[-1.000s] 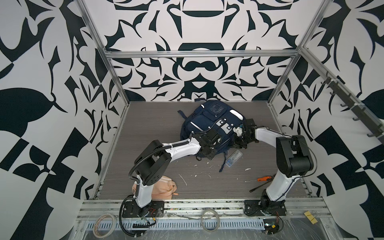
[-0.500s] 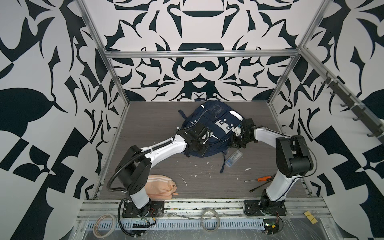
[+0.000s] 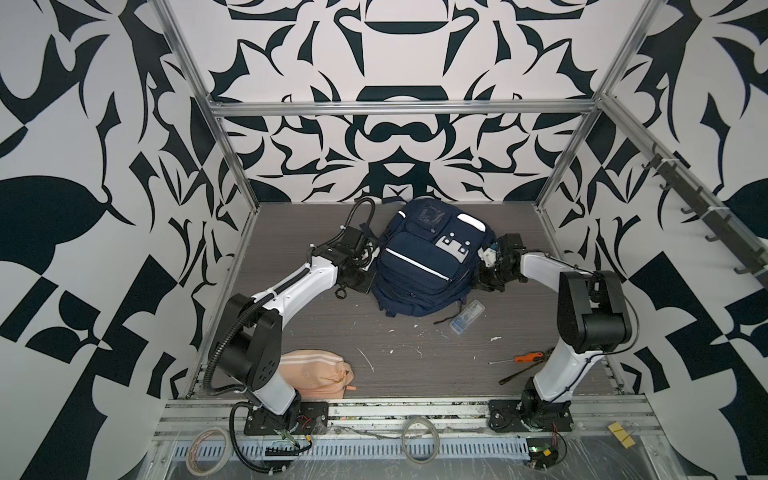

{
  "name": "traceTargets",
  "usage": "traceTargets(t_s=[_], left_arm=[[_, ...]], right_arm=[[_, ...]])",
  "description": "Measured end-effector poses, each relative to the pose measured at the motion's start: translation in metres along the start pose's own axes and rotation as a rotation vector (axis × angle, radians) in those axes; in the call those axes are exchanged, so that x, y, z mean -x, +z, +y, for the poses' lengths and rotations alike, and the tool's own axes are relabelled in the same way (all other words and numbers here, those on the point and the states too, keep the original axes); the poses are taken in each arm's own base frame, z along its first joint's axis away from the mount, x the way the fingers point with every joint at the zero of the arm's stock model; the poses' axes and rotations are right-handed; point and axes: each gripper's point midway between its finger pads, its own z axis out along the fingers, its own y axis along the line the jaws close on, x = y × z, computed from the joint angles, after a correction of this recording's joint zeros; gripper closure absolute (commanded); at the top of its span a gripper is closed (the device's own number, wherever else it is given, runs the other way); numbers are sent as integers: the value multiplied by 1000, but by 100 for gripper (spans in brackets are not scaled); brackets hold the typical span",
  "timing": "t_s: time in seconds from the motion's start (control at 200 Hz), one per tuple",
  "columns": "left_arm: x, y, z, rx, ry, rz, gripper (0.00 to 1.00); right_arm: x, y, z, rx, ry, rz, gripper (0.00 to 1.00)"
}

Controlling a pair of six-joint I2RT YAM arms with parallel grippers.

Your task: Pack the student bag

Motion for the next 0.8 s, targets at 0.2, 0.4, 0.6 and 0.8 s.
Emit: traceTargets(t_s=[0.2,0.4,0.6,0.8], left_arm=[[17,-5,-7,-57,3,-27,84],[32,-18,-88,-241,109,-51,39],[39,-6,-169,-310,227,-28,26],[44,26,-163,-190,259,31,26]], right_arm=[[4,-5,-3,-10,-8,-5,100],[4,-7,0,-9,-26,-1,100],[4,-10,2,-7,-33,-7,100],[4,-10,2,-7,-34,-5,100]])
